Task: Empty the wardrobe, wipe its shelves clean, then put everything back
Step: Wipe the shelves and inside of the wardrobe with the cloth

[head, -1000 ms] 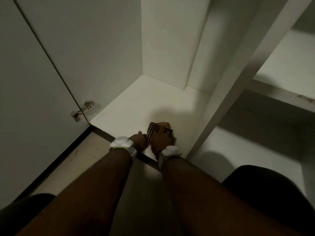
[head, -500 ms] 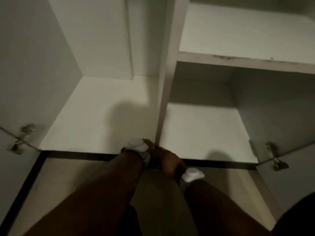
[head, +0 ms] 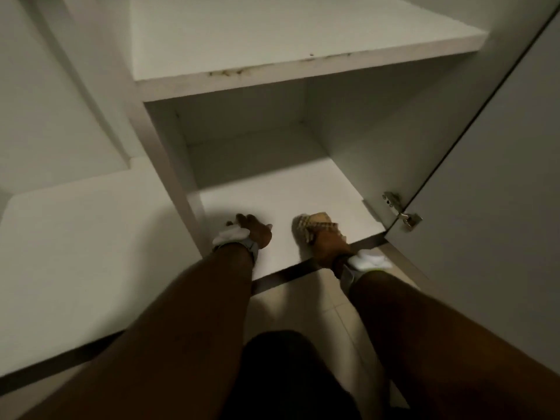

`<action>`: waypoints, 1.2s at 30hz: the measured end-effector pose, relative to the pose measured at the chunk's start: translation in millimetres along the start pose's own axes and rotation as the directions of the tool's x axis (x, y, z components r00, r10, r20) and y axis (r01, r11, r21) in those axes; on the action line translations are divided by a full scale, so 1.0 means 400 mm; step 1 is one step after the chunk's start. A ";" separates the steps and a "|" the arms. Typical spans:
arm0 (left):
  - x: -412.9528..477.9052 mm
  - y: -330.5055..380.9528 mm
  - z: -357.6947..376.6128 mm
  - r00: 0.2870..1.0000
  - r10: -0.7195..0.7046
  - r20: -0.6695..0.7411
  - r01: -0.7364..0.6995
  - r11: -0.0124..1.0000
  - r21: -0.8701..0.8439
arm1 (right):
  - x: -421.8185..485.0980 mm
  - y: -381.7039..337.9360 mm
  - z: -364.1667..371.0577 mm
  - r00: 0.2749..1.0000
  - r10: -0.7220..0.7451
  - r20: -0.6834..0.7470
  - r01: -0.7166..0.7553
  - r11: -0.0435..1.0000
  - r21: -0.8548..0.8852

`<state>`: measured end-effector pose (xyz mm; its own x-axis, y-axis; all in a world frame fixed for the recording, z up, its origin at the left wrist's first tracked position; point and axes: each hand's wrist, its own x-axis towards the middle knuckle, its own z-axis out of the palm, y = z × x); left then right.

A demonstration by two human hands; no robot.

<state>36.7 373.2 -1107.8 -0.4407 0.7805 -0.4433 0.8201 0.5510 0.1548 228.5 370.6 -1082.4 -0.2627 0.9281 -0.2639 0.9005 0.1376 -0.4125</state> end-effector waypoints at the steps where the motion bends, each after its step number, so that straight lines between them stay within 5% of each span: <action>1: 0.005 -0.003 0.028 1.000 -0.023 -0.006 0.023 0.998 -0.064 | -0.005 0.010 0.000 0.989 0.006 0.146 0.010 0.994 -0.110; 4: 0.009 -0.009 0.098 0.991 -0.005 -0.132 -0.015 0.989 -0.146 | -0.025 -0.005 -0.030 0.945 0.028 0.325 0.036 0.981 -0.190; 12: -0.019 0.018 0.145 0.933 -0.039 -0.358 -0.010 0.991 -0.136 | 0.065 0.051 -0.034 0.947 -0.056 0.316 0.135 0.963 -0.234; 19: -0.006 0.014 0.161 0.935 -0.058 -0.349 0.033 0.996 -0.079 | 0.126 0.059 0.023 0.963 -0.051 0.264 0.107 0.973 -0.204; 25: 0.114 -0.006 0.110 0.921 -0.003 -0.390 -0.012 0.999 -0.035 | 0.291 0.026 0.028 0.965 -0.180 0.189 0.229 0.932 -0.281; 31: 0.096 0.001 0.117 0.885 -0.041 -0.464 0.021 0.999 -0.048 | 0.464 -0.012 -0.022 0.894 -0.319 0.314 0.415 0.854 -0.313; 36: 0.088 0.006 0.115 0.906 -0.066 -0.418 0.070 0.998 -0.006 | 0.489 0.008 -0.019 0.823 -0.532 0.198 0.567 0.756 -0.326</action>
<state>40.1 388.5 -1163.6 -0.6057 0.7946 -0.0425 0.7854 0.6056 0.1285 182.5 555.3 -1128.6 -0.7640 0.6224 -0.1703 0.6451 0.7432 -0.1777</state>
